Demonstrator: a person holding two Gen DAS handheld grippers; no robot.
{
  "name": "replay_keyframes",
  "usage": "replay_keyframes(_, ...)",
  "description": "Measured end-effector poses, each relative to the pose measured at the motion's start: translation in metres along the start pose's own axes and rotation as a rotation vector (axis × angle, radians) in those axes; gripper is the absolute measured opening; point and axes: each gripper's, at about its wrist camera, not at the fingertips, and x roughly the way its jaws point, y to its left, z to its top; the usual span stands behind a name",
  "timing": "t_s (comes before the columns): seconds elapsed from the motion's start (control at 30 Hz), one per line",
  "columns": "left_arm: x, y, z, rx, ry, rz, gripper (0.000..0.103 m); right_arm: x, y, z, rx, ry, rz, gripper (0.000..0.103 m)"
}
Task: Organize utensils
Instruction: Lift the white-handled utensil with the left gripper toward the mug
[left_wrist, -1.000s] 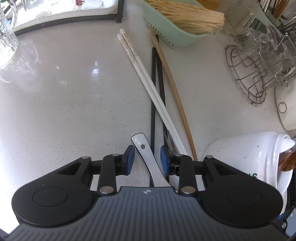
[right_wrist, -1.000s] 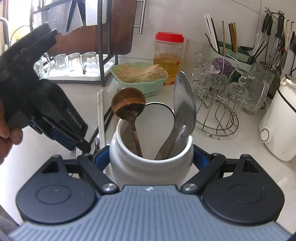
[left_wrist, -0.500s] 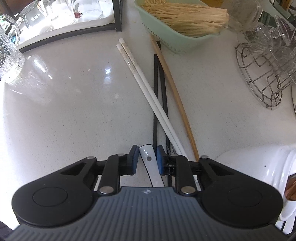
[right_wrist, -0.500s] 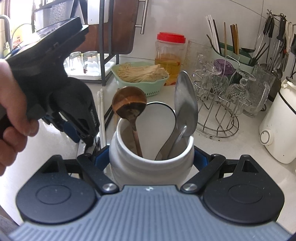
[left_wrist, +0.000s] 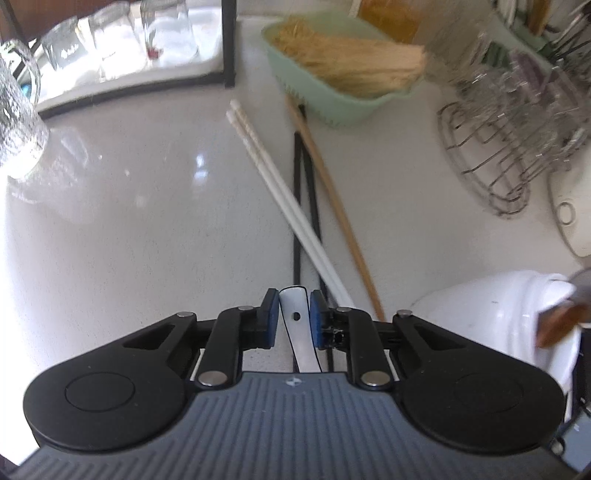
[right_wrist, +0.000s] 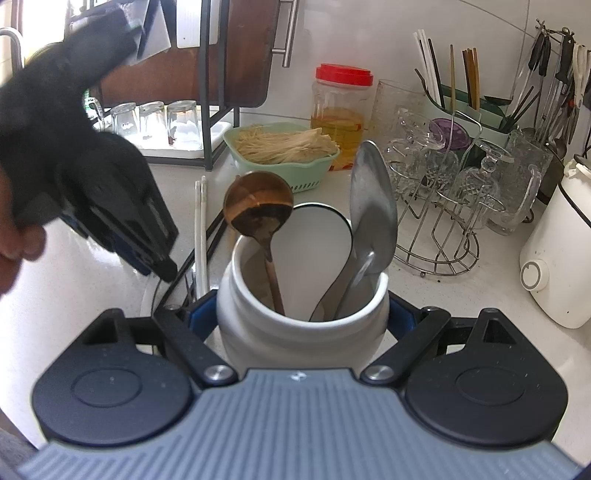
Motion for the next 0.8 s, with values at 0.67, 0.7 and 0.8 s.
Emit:
replay_keyframes(0.67,-0.067,-0.002,-0.027,0.165,-0.131,-0.083,0.005,0.000,0.001,0.000,-0.002,-0.001,0.000,0.093)
replay_keyframes(0.7,-0.069,-0.003,-0.027,0.168,-0.137,-0.083,0.005,0.000,0.001,0.000,-0.003,-0.001,0.000,0.093)
replay_keyframes(0.8,-0.077,-0.004,-0.028,0.184,-0.157,-0.089,0.005,0.000,0.001,0.000,-0.003,-0.001,-0.001,0.093)
